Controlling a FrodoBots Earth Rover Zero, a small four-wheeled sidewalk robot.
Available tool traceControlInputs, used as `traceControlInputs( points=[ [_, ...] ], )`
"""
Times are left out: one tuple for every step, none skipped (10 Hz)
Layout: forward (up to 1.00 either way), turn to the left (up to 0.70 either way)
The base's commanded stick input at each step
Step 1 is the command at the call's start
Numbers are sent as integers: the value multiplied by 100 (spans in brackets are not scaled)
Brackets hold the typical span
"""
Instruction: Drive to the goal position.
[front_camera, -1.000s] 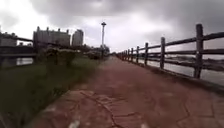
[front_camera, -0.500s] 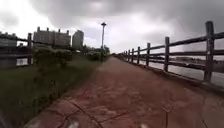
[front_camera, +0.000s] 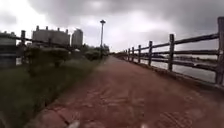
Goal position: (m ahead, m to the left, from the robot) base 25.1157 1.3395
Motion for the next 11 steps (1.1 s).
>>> traceControlInputs(
  points=[
    [70, 0],
    [70, 0],
    [70, 0],
    [70, 0],
    [70, 0],
    [70, 0],
    [70, 0],
    [70, 0],
    [70, 0],
    [70, 0],
    [70, 0]
  ],
)
